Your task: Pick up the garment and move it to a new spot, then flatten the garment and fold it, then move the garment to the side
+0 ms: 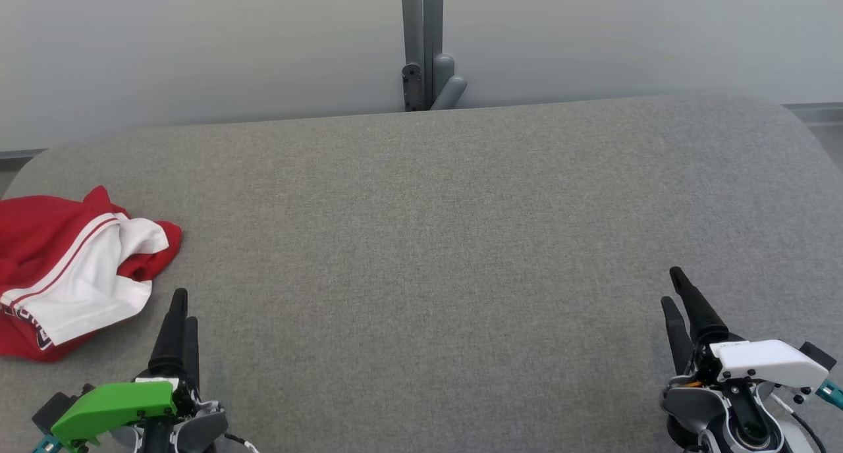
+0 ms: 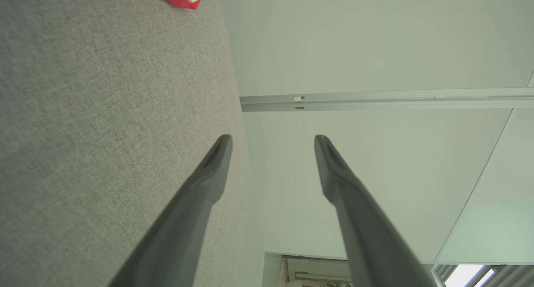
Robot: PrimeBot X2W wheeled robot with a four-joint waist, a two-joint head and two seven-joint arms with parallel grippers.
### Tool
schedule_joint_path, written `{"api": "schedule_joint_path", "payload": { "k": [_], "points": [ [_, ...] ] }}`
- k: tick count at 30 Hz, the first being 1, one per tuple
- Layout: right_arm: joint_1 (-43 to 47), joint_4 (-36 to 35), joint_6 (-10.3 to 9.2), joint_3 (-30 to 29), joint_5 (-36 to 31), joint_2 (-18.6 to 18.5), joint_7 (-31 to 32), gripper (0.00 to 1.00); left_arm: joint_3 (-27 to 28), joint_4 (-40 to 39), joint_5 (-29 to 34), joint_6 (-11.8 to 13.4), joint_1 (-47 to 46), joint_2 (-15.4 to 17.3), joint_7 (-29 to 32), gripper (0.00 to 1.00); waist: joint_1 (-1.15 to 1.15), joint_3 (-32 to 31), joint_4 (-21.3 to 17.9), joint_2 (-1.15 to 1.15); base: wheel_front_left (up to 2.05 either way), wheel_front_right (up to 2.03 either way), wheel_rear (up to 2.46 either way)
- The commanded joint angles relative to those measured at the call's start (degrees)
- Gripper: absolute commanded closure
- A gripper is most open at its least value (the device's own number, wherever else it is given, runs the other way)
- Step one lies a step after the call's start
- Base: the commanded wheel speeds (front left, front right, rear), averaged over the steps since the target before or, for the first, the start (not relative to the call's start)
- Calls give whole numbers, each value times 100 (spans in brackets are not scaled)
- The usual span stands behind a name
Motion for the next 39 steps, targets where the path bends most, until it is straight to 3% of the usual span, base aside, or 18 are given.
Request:
{"api": "schedule_joint_path", "payload": {
  "k": [1,7,22,39],
  "points": [
    [-131,-120,0,108,-202,-105,-117,0,-17,-80,278,-15,-116,59,-91,0,0,4,1,2,0,0,0],
    [-187,-103,0,192,-704,-175,-261,0,-13,-73,873,-17,-138,59,-224,0,0,17,0,4,0,0,0],
    [-267,-139,1,338,-2716,-171,-658,0,-226,-29,3049,-18,-169,75,-603,0,0,56,-16,8,0,0,0],
    [-231,-140,2,529,-4166,-151,-1012,0,-399,83,4617,111,-109,69,-939,0,0,74,-37,13,0,0,0]
  ]
}}
